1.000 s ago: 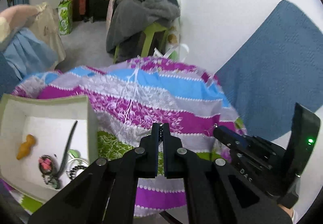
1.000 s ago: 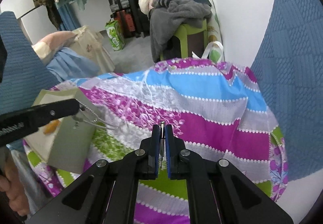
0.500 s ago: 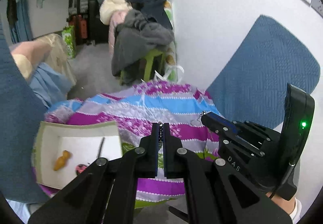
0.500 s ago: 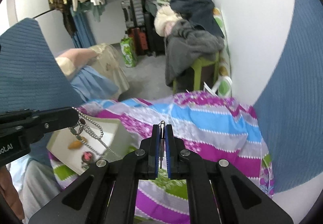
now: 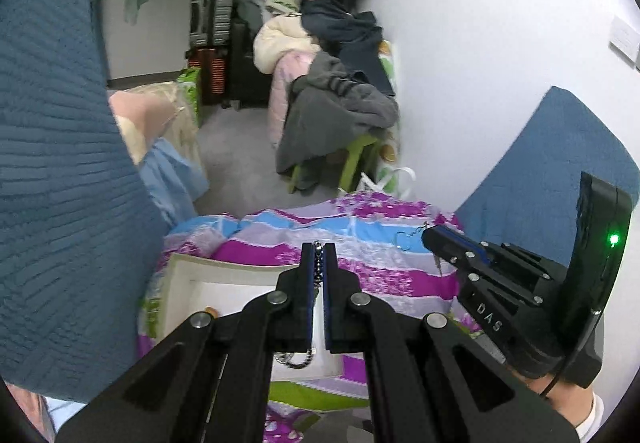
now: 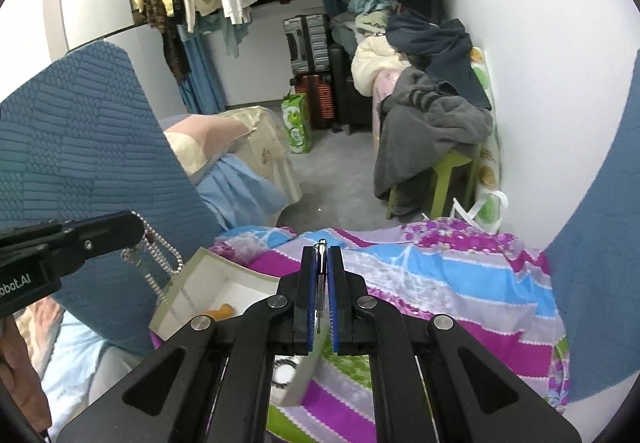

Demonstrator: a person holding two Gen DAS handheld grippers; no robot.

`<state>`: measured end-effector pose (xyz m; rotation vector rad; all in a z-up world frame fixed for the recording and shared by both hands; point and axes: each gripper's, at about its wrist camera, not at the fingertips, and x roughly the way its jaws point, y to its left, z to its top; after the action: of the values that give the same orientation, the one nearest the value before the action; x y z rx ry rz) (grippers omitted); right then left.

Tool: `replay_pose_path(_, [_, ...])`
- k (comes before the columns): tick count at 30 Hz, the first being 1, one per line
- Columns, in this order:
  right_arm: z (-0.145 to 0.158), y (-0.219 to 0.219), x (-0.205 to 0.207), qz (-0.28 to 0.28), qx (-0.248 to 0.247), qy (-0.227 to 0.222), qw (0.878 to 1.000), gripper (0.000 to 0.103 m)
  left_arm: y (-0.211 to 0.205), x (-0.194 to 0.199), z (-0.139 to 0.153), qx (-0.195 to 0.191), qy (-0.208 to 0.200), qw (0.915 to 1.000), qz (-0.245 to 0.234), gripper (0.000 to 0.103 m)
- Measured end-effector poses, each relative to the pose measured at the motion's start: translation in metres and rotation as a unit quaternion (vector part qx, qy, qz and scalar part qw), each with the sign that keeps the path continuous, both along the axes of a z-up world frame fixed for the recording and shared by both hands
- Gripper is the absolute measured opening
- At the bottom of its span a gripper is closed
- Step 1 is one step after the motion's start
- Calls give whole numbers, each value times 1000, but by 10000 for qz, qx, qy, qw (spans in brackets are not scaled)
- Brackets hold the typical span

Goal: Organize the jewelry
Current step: 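Lift the silver chain and clasp and carry both over the box, then open both tools to drop the chain and clasp into the box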

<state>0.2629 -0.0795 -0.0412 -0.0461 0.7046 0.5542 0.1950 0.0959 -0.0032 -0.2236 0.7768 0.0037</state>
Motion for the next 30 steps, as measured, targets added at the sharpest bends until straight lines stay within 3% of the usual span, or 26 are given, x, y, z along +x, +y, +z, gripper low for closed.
replay_pose_path(3, [-8, 16, 2, -54, 7, 41, 10000, 4, 13, -2, -12, 190, 71, 9997, 124, 3])
replay_pose_path(8, [-25, 37, 2, -161, -14, 92, 9998, 4, 39, -1, -40, 192, 202, 9993, 236, 3])
replay_pose_path(16, [-76, 60, 6, -339, -142, 425, 9984, 4, 69, 11, -99, -55, 519, 9984, 199, 3])
replay_pose_path(22, [-118, 77, 3, -311, -332, 729, 9963, 4, 80, 18, -144, -255, 835, 9961, 139, 3])
replay_pose_path(30, [-164, 86, 0, -270, -590, 1206, 9906, 4, 72, 23, -187, -213, 1267, 9917, -19, 3])
